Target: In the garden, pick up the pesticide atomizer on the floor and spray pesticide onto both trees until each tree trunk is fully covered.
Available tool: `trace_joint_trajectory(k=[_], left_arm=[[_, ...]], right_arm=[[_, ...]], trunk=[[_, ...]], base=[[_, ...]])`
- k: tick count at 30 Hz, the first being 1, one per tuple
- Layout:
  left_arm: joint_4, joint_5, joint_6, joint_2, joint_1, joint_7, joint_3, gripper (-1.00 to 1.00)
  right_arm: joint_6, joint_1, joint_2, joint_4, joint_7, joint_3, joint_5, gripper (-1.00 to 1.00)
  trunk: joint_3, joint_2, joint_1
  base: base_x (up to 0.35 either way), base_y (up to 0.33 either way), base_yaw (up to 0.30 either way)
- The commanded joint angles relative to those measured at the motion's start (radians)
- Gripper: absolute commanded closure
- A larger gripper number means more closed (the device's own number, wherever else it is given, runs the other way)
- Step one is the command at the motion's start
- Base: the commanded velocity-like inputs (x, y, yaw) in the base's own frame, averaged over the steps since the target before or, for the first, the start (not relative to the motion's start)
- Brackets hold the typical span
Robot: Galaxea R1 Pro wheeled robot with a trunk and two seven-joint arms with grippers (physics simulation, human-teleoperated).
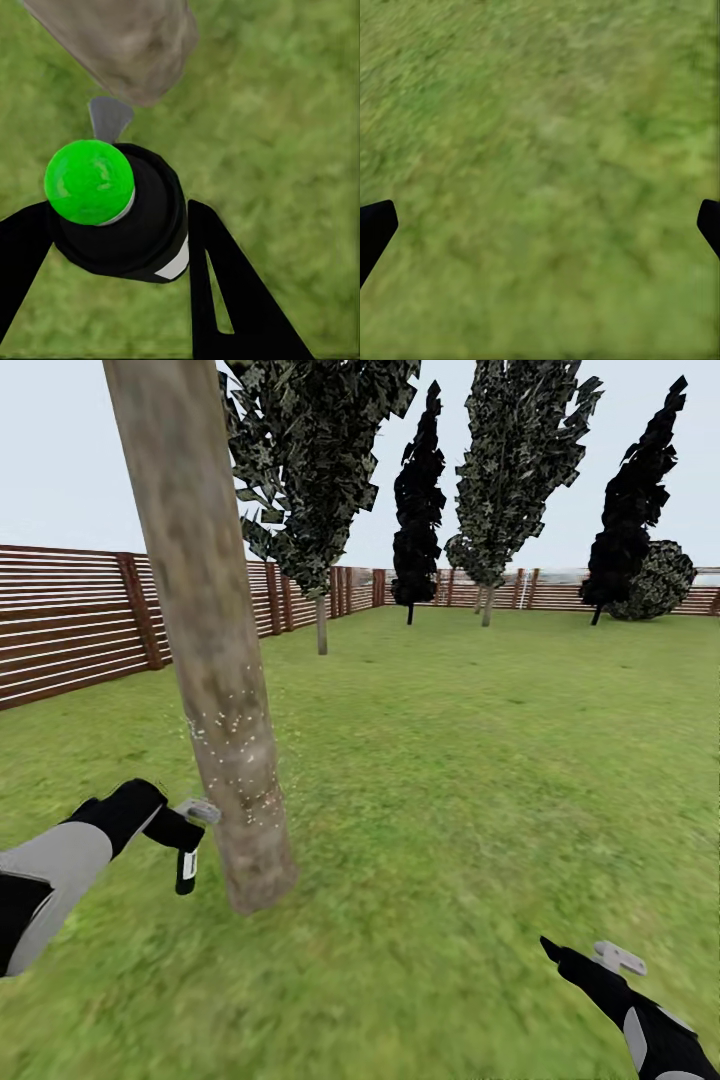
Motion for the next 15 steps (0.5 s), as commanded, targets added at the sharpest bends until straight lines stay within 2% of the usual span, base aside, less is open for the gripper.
trace_joint_trajectory(k=[1,3,5,11,13,14,15], left_arm=[[0.003,0.002,0.0,0.0,0.01,0.011,0.002,1.0],[0.007,0.002,0.0,-0.001,0.04,0.051,0.002,1.0],[0.008,0.002,-0.001,-0.011,0.069,0.063,0.001,1.0],[0.007,0.003,-0.004,-0.029,0.104,0.07,0.0,1.0],[0.008,0.004,-0.033,-0.042,0.115,0.073,0.001,1.0],[0.008,0.005,-0.044,-0.046,0.128,0.086,0.001,1.0],[0.008,0.008,-0.054,-0.051,0.144,0.141,0.001,1.0]], right_arm=[[0.0,0.0,0.0,0.0,0.0,0.0,0.0,-1.0],[0.0,0.0,0.0,0.0,0.0,0.0,0.0,-1.0],[0.0,0.0,0.0,0.0,0.0,0.0,0.0,-1.0],[0.0,0.0,0.0,0.0,0.0,0.0,0.0,-1.0],[0.0,0.0,0.0,0.0,0.0,0.0,0.0,-1.0],[0.0,0.0,0.0,0.0,0.0,0.0,0.0,-1.0],[0.0,0.0,0.0,0.0,0.0,0.0,0.0,-1.0]], trunk=[[0.0,0.0,0.0],[0.0,0.0,0.0],[0.0,0.0,0.0],[0.0,0.0,0.0],[0.0,0.0,0.0],[0.0,0.0,0.0],[0.0,0.0,0.0]], base=[[0.0,0.0,-0.006],[0.0,0.0,-0.002],[0.0,0.0,0.0],[0.0,0.0,0.0],[0.0,0.0,0.0],[0.0,0.0,0.0],[0.0,0.0,0.0]])
